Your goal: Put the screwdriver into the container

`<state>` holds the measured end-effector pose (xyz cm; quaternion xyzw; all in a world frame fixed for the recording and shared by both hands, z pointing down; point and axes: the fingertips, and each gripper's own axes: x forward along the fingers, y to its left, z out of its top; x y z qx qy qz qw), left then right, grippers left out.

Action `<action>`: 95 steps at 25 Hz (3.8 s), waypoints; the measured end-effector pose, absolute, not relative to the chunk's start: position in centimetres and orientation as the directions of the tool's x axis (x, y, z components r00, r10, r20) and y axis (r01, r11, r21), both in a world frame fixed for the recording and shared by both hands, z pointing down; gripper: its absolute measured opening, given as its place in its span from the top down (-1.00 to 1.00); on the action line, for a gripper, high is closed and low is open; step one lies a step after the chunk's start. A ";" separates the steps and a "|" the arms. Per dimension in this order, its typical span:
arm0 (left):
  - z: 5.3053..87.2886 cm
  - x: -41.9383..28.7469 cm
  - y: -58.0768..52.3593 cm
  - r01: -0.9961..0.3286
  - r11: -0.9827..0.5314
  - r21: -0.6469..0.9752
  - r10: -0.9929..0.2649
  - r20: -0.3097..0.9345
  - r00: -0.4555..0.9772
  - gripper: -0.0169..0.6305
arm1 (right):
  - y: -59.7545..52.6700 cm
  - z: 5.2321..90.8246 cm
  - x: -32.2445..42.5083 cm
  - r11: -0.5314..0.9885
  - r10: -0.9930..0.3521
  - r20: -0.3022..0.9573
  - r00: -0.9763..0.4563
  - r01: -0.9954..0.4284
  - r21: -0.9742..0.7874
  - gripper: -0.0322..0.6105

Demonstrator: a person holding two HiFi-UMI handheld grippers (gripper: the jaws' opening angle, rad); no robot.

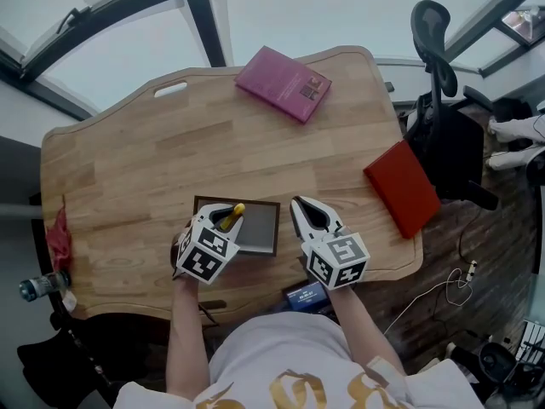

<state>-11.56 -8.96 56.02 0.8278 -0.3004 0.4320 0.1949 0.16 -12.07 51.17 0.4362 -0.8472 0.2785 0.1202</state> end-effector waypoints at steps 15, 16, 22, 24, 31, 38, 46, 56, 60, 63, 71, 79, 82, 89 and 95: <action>58.1 -9.5 -8.6 -0.592 -0.797 0.117 -0.208 0.867 0.452 0.70 | -12.7 52.3 2.1 0.434 -0.676 0.465 -0.571 -0.819 -0.375 0.80; 58.2 -9.4 -8.6 -0.587 -0.800 0.120 -0.201 0.869 0.452 0.70 | -12.7 52.4 2.2 0.432 -0.676 0.466 -0.570 -0.820 -0.376 0.80; 59.4 -8.4 -8.0 -0.543 -0.831 0.122 -0.153 0.889 0.432 0.70 | -12.9 52.9 3.0 0.418 -0.677 0.476 -0.561 -0.826 -0.379 0.80; 59.8 -8.2 -7.8 -0.531 -0.838 0.127 -0.137 0.893 0.428 0.70 | -12.9 53.1 3.1 0.415 -0.677 0.477 -0.561 -0.826 -0.381 0.80; 60.4 -7.8 -7.5 -0.519 -0.841 0.154 -0.102 0.896 0.432 0.70 | -13.2 53.5 3.2 0.416 -0.669 0.485 -0.563 -0.824 -0.384 0.80; 60.7 -7.5 -7.4 -0.511 -0.844 0.162 -0.078 0.906 0.417 0.70 | -13.2 54.2 3.2 0.419 -0.658 0.496 -0.567 -0.823 -0.384 0.80; 61.3 -7.0 -6.6 -0.478 -0.859 0.184 -0.023 0.919 0.394 0.69 | -13.2 54.9 3.3 0.412 -0.650 0.509 -0.564 -0.824 -0.388 0.80; 62.4 -6.8 -5.6 -0.447 -0.857 0.258 0.093 0.929 0.357 0.69 | -13.2 55.1 3.1 0.414 -0.638 0.516 -0.571 -0.820 -0.395 0.80; 62.7 -6.7 -5.5 -0.438 -0.857 0.272 0.117 0.930 0.348 0.69 | -13.2 55.3 3.4 0.409 -0.637 0.521 -0.568 -0.822 -0.396 0.80; 62.7 -6.7 -5.4 -0.430 -0.859 0.278 0.131 0.931 0.340 0.69 | -13.2 55.3 3.4 0.408 -0.637 0.523 -0.567 -0.823 -0.395 0.80; 63.0 -6.8 -5.2 -0.439 -0.842 0.312 0.166 0.926 0.340 0.68 | -13.4 55.4 3.5 0.412 -0.632 0.524 -0.571 -0.820 -0.396 0.80; 63.3 -6.8 -5.0 -0.438 -0.834 0.334 0.197 0.923 0.330 0.68 | -13.3 55.7 3.6 0.412 -0.624 0.533 -0.572 -0.820 -0.398 0.80; 63.4 -6.8 -5.0 -0.440 -0.834 0.334 0.197 0.924 0.328 0.68 | -13.2 55.8 3.5 0.412 -0.622 0.532 -0.574 -0.818 -0.401 0.80; 63.4 -6.7 -4.9 -0.446 -0.829 0.338 0.199 0.923 0.330 0.68 | -13.1 55.9 3.8 0.410 -0.619 0.536 -0.575 -0.818 -0.403 0.80; 63.4 -6.9 -5.0 -0.452 -0.825 0.339 0.200 0.923 0.328 0.67 | -12.9 55.9 4.0 0.407 -0.621 0.536 -0.573 -0.819 -0.404 0.80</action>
